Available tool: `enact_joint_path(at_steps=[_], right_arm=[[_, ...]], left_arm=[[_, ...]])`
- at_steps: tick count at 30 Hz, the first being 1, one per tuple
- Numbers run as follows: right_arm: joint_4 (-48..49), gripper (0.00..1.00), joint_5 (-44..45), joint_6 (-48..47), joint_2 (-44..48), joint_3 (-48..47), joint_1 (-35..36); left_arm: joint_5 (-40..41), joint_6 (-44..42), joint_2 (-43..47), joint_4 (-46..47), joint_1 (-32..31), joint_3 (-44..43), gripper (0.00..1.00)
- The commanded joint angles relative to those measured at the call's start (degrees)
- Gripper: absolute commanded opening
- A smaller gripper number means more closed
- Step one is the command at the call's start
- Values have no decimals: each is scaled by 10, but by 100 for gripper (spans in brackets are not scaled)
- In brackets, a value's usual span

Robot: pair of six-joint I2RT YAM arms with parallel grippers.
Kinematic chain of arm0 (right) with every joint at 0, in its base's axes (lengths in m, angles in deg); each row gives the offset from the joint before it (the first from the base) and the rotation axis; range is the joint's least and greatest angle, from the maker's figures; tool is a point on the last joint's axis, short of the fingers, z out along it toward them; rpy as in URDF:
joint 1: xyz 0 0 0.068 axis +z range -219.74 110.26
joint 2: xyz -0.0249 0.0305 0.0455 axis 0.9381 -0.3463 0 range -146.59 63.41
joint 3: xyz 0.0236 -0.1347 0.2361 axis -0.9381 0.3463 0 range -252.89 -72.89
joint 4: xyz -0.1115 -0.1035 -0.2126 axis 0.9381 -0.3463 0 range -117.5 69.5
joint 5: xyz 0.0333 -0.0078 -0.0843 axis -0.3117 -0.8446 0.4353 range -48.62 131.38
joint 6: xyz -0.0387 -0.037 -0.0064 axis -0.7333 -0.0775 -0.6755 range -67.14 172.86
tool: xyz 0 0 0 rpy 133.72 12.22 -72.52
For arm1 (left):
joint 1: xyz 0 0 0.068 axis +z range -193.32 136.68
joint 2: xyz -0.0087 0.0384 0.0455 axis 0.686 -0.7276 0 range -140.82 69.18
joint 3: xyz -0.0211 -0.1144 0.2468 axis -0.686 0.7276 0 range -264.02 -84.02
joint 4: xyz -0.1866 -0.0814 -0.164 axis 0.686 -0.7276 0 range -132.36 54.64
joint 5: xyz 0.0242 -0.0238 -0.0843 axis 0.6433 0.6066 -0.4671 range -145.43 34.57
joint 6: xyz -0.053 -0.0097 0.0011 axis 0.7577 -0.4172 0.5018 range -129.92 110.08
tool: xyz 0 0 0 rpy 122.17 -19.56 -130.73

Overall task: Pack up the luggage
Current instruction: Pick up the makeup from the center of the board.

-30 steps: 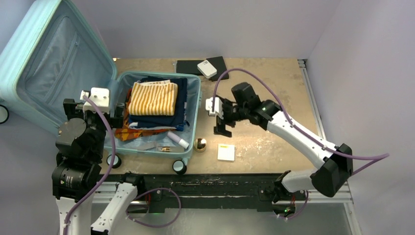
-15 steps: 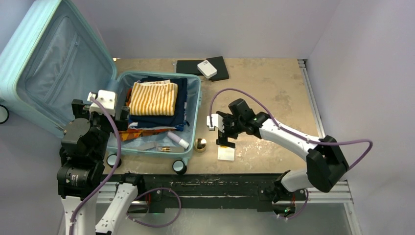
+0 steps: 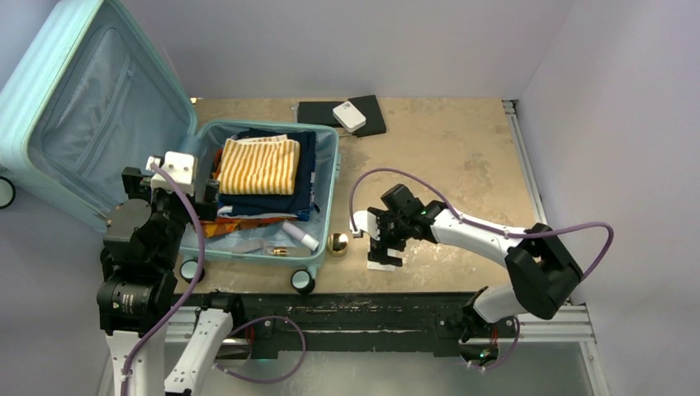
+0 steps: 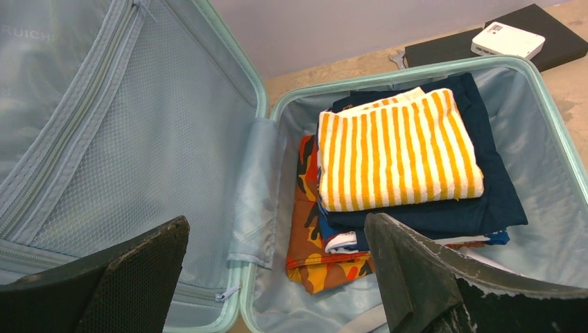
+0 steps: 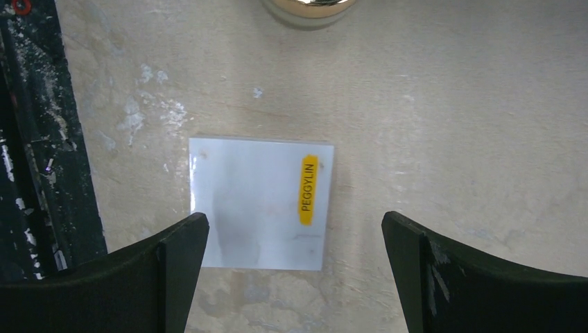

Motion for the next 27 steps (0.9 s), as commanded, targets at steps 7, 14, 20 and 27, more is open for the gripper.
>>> enact_joint_path(at_steps=[7, 14, 20, 27], right_arm=[[20, 99, 49, 59, -14, 21, 50], [37, 99, 72, 72, -36, 30, 53], [41, 99, 75, 70, -51, 26, 56], [14, 58, 72, 59, -57, 2, 56]], left_arm=[[-30, 20, -1, 2, 21, -7, 99], [-39, 23, 2, 2, 30, -6, 99], [-47, 25, 6, 3, 36, 0, 99], [-49, 25, 12, 6, 37, 9, 99]])
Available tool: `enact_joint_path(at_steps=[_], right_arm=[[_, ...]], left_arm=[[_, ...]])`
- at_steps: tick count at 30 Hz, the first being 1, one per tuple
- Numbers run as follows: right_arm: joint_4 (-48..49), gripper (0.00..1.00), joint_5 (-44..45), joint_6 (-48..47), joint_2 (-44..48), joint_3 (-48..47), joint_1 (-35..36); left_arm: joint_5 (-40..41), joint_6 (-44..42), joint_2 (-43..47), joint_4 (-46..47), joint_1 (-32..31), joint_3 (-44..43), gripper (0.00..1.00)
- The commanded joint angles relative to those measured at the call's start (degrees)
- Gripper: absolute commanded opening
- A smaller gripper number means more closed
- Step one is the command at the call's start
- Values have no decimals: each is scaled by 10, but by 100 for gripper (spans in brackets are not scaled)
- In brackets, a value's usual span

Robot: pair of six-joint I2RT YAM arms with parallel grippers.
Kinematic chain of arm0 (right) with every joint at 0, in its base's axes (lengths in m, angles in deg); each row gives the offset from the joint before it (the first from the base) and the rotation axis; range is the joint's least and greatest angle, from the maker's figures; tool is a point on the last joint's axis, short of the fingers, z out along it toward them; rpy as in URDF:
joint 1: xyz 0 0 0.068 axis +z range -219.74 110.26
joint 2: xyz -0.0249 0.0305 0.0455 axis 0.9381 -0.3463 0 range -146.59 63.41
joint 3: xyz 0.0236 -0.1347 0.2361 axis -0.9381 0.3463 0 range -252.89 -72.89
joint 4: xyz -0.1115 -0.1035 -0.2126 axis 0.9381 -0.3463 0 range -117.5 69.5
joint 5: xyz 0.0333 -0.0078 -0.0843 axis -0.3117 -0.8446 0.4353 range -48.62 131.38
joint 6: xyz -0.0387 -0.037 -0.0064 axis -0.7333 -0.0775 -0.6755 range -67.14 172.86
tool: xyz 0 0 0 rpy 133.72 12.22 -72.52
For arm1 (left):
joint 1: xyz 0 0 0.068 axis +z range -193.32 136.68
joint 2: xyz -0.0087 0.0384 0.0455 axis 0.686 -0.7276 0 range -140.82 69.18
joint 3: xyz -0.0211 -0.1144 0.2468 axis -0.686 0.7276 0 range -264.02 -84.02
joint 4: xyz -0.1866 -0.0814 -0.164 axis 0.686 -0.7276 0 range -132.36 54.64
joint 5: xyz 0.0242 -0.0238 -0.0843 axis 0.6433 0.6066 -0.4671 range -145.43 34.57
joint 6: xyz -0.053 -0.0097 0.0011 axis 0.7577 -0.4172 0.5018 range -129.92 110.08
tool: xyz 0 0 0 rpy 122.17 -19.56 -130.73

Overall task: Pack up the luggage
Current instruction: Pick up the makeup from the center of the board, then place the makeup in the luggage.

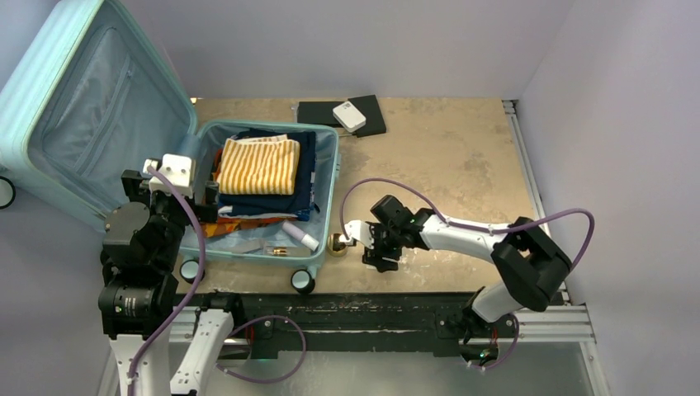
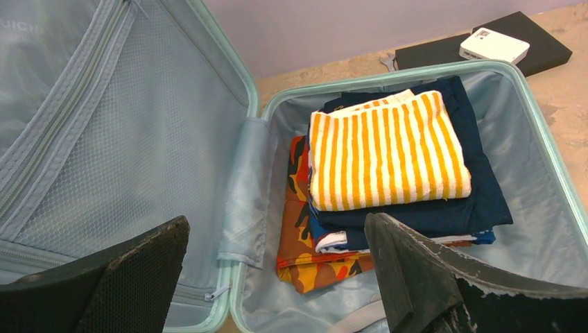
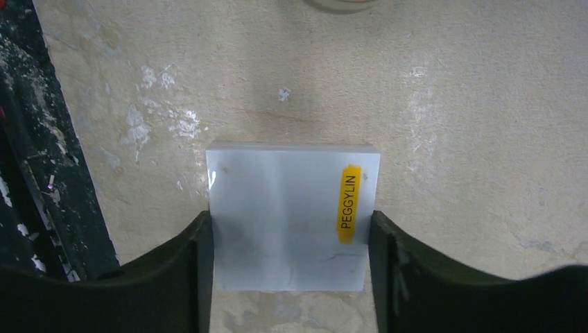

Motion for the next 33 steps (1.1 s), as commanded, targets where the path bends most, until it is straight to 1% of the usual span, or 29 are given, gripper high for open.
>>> enact_joint_path(at_steps=[1, 2, 3, 7, 11, 13, 15, 16, 19, 21, 27, 31, 33], right_arm=[[-18, 48, 13, -7, -19, -26, 3], [-26, 42, 13, -9, -23, -31, 3], [-33, 40, 12, -11, -24, -39, 3], [-72, 38, 7, -20, 0, -80, 3], [-113, 37, 0, -23, 50, -172, 2], [-111, 36, -6, -25, 67, -219, 2], [-96, 35, -7, -24, 66, -265, 3], [-91, 35, -23, -21, 60, -290, 4], [-76, 33, -74, -12, 22, -352, 6], [-60, 32, -90, -2, -18, -387, 18], [-68, 27, -86, 22, -177, -496, 74], [-79, 25, -92, 41, -259, -538, 79], [-90, 25, -94, 41, -279, -545, 80]], left_arm=[[-8, 10, 6, 8, 5, 6, 99], [-8, 10, 6, 9, 5, 7, 99], [-8, 10, 7, 9, 6, 8, 99], [-12, 12, 8, 9, 6, 11, 99], [-15, 13, 8, 11, 8, 14, 99], [-19, 14, 7, 13, 9, 16, 99], [-24, 15, 7, 14, 9, 17, 99], [-27, 16, 6, 15, 9, 18, 99], [-34, 18, 4, 15, 25, 17, 99], [-36, 19, 3, 15, 28, 16, 99], [-37, 19, 6, 10, 34, 16, 99], [-32, 16, 7, 6, 34, 15, 99], [-31, 13, 8, 5, 34, 17, 99]])
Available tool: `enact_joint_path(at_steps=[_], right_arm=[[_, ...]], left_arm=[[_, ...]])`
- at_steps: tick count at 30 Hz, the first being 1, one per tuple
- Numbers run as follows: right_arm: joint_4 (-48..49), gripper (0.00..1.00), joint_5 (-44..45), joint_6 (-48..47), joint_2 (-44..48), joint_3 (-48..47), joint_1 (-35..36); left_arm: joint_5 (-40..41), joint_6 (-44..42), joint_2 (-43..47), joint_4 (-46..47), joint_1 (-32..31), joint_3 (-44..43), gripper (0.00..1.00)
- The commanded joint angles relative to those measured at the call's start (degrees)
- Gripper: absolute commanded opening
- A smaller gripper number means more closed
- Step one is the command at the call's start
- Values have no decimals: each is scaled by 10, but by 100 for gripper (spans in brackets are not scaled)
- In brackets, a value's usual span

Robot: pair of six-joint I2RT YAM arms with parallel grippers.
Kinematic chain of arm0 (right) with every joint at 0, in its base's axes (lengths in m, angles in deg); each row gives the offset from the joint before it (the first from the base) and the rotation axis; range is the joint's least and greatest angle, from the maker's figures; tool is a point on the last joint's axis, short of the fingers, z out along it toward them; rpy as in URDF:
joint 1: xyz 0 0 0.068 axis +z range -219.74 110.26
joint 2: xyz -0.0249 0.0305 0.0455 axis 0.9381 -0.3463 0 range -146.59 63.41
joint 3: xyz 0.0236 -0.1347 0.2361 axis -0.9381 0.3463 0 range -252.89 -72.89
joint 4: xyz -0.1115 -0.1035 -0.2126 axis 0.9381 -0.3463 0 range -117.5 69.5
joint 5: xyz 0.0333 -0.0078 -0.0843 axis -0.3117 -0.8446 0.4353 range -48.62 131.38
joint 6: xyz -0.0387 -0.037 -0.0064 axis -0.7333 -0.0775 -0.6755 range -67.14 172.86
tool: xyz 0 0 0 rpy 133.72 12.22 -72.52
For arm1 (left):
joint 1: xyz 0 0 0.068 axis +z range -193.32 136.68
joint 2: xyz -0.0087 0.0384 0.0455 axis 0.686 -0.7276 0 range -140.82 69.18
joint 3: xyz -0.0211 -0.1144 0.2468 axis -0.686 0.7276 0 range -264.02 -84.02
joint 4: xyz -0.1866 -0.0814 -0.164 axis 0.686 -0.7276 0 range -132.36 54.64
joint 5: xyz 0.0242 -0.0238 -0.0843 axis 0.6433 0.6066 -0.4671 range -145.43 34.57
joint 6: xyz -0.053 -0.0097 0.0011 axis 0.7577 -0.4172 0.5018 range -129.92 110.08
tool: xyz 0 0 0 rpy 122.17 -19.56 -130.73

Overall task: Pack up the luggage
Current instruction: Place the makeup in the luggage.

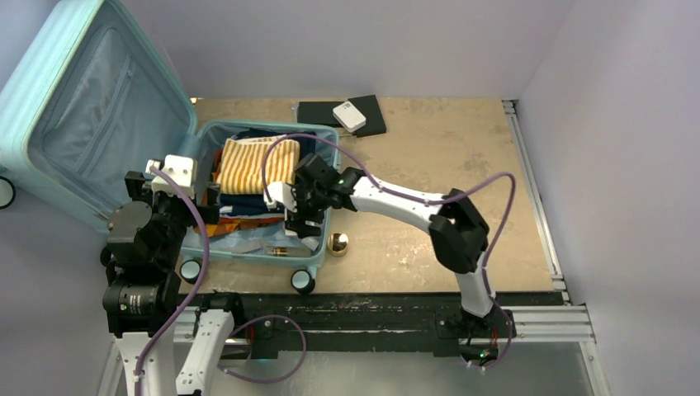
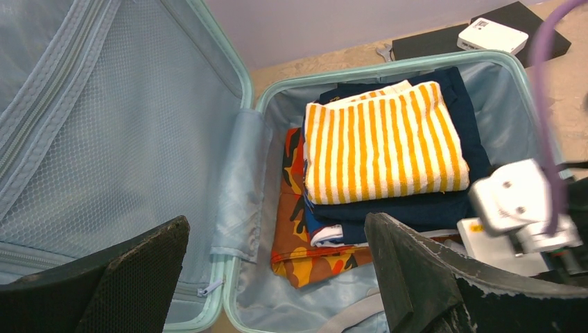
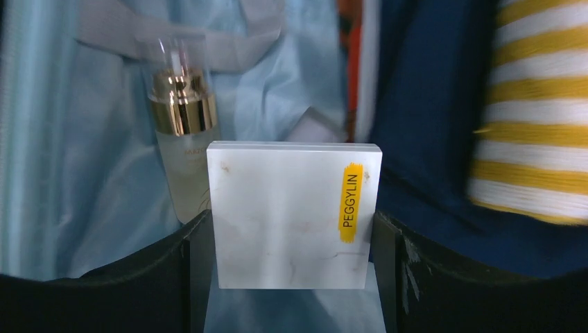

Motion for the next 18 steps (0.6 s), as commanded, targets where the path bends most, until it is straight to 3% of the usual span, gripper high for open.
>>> enact_joint_path(at_steps=[1, 9, 11, 16, 18], right_arm=[[-30, 25, -19, 20, -23, -40, -2], [-56, 30, -24, 12, -43, -15, 15], [-58, 37, -23, 14, -50, -13, 17], [-70, 74, -20, 0, -41, -15, 16], [-85, 97, -31, -13, -27, -24, 16]], left_arm=[[-1, 10, 4, 6, 6, 0, 99], [-7, 13, 4, 14, 7, 10, 99], [-7, 14, 2, 14, 6, 9, 99], [-7, 13, 0, 8, 6, 1, 99], [-7, 12, 0, 7, 6, 0, 99]])
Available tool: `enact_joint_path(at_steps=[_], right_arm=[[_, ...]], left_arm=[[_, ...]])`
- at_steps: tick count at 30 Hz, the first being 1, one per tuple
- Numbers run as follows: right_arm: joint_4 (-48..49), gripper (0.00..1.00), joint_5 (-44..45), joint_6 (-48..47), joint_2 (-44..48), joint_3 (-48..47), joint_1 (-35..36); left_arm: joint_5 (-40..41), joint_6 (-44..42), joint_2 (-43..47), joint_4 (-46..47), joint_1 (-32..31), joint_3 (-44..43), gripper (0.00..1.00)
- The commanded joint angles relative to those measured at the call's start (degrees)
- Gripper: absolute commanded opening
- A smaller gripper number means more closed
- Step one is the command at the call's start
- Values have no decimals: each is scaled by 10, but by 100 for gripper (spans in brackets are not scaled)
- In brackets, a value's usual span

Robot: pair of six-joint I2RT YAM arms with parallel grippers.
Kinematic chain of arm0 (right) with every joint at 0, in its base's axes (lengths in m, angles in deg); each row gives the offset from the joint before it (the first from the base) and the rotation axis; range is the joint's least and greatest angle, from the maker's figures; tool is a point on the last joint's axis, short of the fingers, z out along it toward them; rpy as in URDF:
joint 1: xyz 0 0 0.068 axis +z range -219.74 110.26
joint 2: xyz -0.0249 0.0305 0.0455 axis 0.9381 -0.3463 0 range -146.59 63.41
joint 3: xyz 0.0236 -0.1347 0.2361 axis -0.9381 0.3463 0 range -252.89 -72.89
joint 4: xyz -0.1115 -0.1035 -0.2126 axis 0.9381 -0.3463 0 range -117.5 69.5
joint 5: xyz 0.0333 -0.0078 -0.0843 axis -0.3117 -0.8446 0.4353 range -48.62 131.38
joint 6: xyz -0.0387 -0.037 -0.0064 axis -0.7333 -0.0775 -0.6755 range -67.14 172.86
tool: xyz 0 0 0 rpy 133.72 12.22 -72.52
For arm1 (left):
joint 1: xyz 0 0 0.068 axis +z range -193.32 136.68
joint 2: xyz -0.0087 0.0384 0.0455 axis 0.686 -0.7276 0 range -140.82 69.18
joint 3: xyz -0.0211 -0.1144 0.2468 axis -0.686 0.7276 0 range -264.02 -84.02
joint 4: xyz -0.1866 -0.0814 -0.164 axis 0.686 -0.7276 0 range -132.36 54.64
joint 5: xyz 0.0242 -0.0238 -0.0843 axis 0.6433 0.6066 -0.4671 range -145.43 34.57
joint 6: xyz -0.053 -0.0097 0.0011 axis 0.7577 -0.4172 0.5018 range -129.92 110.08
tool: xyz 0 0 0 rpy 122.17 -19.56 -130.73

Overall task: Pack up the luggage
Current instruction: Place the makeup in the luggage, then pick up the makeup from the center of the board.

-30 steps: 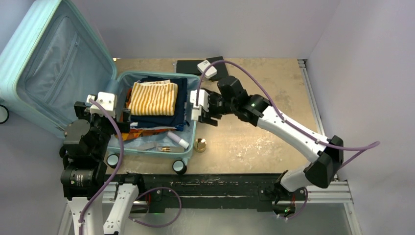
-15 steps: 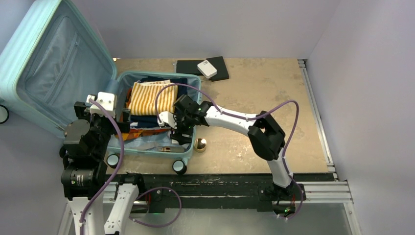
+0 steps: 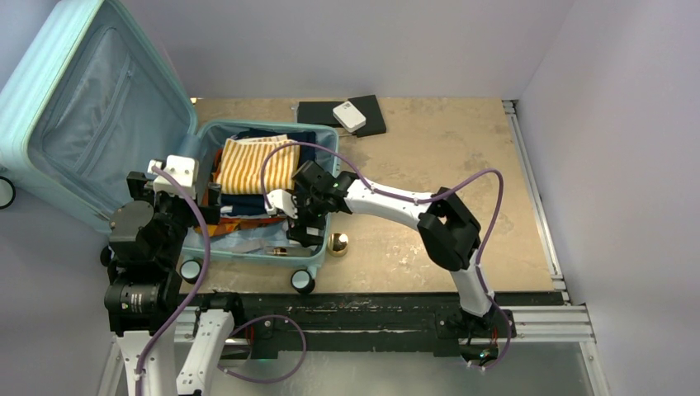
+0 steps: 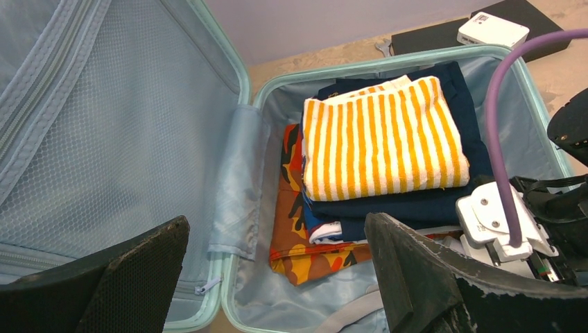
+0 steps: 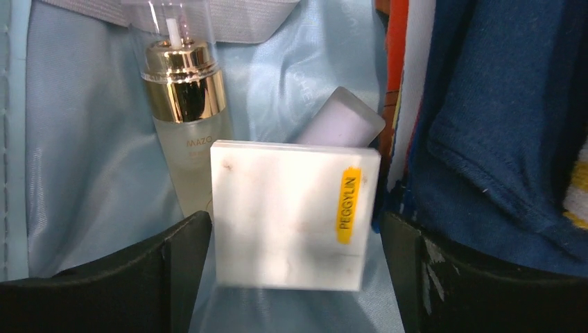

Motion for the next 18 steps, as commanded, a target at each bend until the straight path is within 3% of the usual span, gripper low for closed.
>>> enact_joint_path(at_steps=[1, 9, 18], right_arm=[[-56, 99, -35, -26, 46, -25, 4], [-89, 99, -37, -52, 154, -34, -1], [-23, 99, -89, -83, 328, 143, -99]], left_arm=[[-7, 13, -1, 8, 6, -8, 99], [-7, 14, -3, 6, 6, -13, 99], [-15, 17, 3, 13, 6, 0, 99]])
